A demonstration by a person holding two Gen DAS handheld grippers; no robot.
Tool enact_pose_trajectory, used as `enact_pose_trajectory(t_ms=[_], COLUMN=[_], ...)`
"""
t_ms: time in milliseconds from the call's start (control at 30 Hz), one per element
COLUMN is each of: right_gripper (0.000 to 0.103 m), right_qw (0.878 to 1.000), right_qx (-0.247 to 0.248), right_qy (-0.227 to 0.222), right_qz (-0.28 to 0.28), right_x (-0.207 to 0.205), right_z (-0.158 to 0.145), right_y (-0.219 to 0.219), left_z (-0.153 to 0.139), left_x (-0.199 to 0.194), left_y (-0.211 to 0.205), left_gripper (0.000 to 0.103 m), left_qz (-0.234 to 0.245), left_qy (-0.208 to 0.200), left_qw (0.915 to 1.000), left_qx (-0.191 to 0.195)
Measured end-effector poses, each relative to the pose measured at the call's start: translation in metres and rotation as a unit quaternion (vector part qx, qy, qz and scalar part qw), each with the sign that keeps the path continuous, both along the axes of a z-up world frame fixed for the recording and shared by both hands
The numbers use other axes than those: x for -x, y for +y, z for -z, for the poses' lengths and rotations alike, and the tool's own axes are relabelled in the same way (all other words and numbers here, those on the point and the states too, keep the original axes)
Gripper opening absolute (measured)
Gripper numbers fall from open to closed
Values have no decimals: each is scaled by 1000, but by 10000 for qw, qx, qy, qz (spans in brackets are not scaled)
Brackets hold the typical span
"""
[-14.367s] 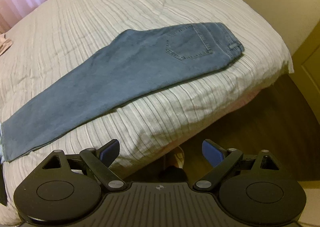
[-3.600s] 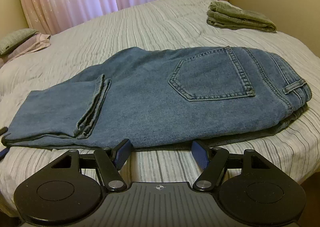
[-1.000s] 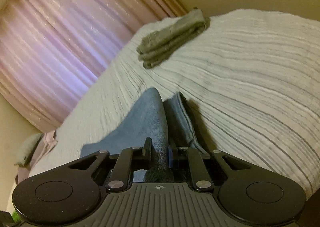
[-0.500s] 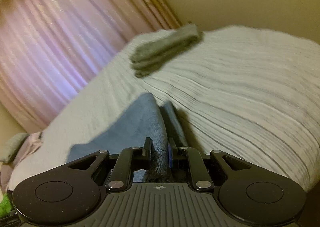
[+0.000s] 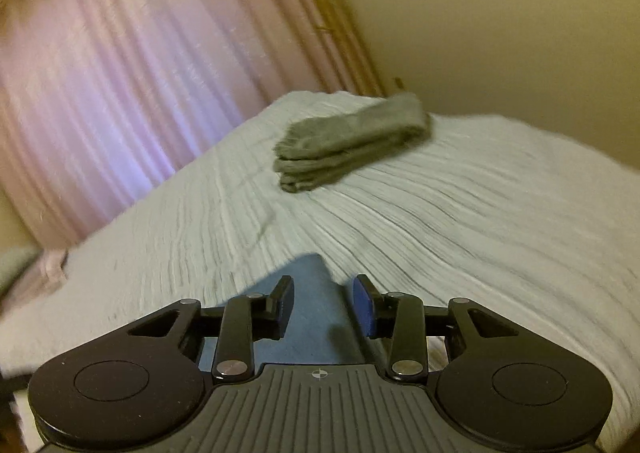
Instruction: Fold clothes
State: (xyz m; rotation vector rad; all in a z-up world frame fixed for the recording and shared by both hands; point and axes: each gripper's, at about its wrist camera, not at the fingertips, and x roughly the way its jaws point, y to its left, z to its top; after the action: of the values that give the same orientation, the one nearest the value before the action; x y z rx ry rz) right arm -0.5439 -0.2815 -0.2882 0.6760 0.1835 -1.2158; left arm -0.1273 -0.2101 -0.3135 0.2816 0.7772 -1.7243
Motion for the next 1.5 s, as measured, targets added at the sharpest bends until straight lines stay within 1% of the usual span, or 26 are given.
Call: enact_pose_trajectory(t_ms=[67, 133, 167, 233, 267, 300, 367, 400, 467, 533, 600, 633, 733, 800, 867, 933, 1000, 1067, 1133, 1167, 1233, 1333, 1433, 1500], right_gripper=[37, 37, 37, 38, 38, 37, 38, 38, 38, 38, 38, 37, 37, 37, 37, 37, 37, 38, 39, 41, 75, 75, 75, 75], right_qw=[9986, 9939, 9903, 9811, 9768, 9795, 9881, 9907, 9927, 9927, 9932, 9936, 9962, 9947, 9904, 9839, 9798, 9803, 9836, 9849, 9869, 9858, 9855, 9851], right_qx=[112, 172, 116, -112, -239, -427, -777, -894, -979, -1029, -939, -875, -511, -394, -499, -710, -802, -713, -712, -746, -808, -843, -1060, -1112], right_qy=[447, 988, 1304, 1908, 2114, 1958, 1321, 1024, 697, 529, 440, 421, 631, 947, 1290, 1639, 1827, 1829, 1640, 1539, 1365, 1425, 1305, 1298], right_qz=[-253, -458, -462, -313, -253, -226, -106, -61, 53, 342, 528, 580, 302, 8, -87, -13, 137, 216, 239, 264, 305, 266, 228, 187], right_x=[-26, -51, -61, -74, -78, -73, -58, -50, -35, -17, -5, 0, -4, -15, -25, -32, -36, -38, -38, -38, -37, -43, -47, -52], right_z=[0, 5, 12, 31, 41, 48, 51, 51, 48, 41, 30, 23, 3, 0, 9, 24, 31, 23, 17, 16, 14, 15, 19, 19], right_y=[-12, -26, -34, -51, -59, -65, -72, -73, -67, -57, -34, -22, 24, 51, 65, 67, 70, 82, 95, 102, 114, 132, 144, 152], left_z=[-7, -8, -6, 7, 16, 26, 46, 56, 64, 59, 50, 45, 28, 17, 12, 15, 24, 26, 22, 18, 9, 3, 1, 2], left_x=[13, 28, 35, 48, 54, 59, 63, 65, 64, 57, 46, 41, 34, 34, 37, 40, 46, 48, 50, 51, 53, 58, 60, 61], left_y=[-22, -45, -57, -80, -92, -102, -116, -121, -127, -127, -121, -114, -86, -62, -35, -10, 7, 17, 26, 32, 43, 61, 79, 89], left_gripper=[24, 23, 23, 23, 23, 22, 19, 18, 15, 14, 14, 14, 14, 15, 15, 17, 17, 21, 23, 24, 25, 35, 36, 38], left_qz=[125, 252, 303, 320, 316, 321, 349, 398, 437, 378, 306, 282, 264, 307, 383, 386, 301, 147, 21, 2, -26, -42, -18, 4], left_qy=[-151, -293, -400, -685, -837, -994, -1246, -1366, -1475, -1267, -992, -912, -894, -900, -837, -799, -932, -1055, -1145, -1184, -1275, -1455, -1583, -1638], left_qw=[9998, 9991, 9986, 9971, 9960, 9945, 9915, 9897, 9880, 9910, 9943, 9950, 9950, 9947, 9948, 9947, 9930, 9913, 9898, 9895, 9887, 9862, 9840, 9827], left_qx=[102, 168, 179, 65, -10, -99, -160, -147, -118, -193, -257, -276, -345, -395, -439, -519, -656, -773, -842, -827, -787, -787, -819, -867])
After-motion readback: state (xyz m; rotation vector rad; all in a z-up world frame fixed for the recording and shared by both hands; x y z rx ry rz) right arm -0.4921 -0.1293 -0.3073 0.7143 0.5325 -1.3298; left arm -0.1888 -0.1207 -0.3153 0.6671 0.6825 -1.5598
